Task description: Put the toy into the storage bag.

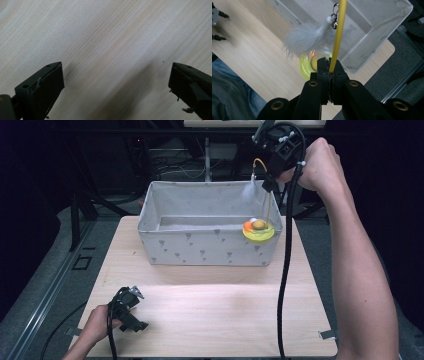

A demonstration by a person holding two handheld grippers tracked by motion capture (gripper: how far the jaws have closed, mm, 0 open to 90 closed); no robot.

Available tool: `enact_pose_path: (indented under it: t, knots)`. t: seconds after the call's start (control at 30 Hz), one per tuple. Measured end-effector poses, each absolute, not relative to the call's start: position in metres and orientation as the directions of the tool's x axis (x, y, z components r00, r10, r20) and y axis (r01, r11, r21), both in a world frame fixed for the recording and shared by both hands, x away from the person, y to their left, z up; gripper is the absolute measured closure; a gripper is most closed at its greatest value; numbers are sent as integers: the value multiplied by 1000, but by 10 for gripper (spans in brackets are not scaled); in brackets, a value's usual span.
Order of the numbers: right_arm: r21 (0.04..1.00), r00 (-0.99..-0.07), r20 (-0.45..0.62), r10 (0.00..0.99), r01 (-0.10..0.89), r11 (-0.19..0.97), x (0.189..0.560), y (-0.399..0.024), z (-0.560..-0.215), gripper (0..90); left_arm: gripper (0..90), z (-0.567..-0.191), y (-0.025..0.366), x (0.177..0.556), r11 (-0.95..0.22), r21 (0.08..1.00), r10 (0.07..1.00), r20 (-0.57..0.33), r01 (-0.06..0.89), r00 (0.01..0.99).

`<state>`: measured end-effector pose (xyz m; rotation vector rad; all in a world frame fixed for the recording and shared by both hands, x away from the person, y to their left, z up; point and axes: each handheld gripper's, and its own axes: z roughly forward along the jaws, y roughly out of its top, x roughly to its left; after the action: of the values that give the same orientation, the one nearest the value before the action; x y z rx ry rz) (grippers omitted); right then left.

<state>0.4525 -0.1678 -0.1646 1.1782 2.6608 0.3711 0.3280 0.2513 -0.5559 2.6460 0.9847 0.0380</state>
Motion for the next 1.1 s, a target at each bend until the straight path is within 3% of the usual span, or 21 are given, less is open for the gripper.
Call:
enact_pose_path:
  t: [1.1]
  knots:
    - [428, -545, -91, 833, 734, 527, 502, -181, -163, 886, 1, -556, 250, 326, -714, 303, 639, -84, 631, 764]
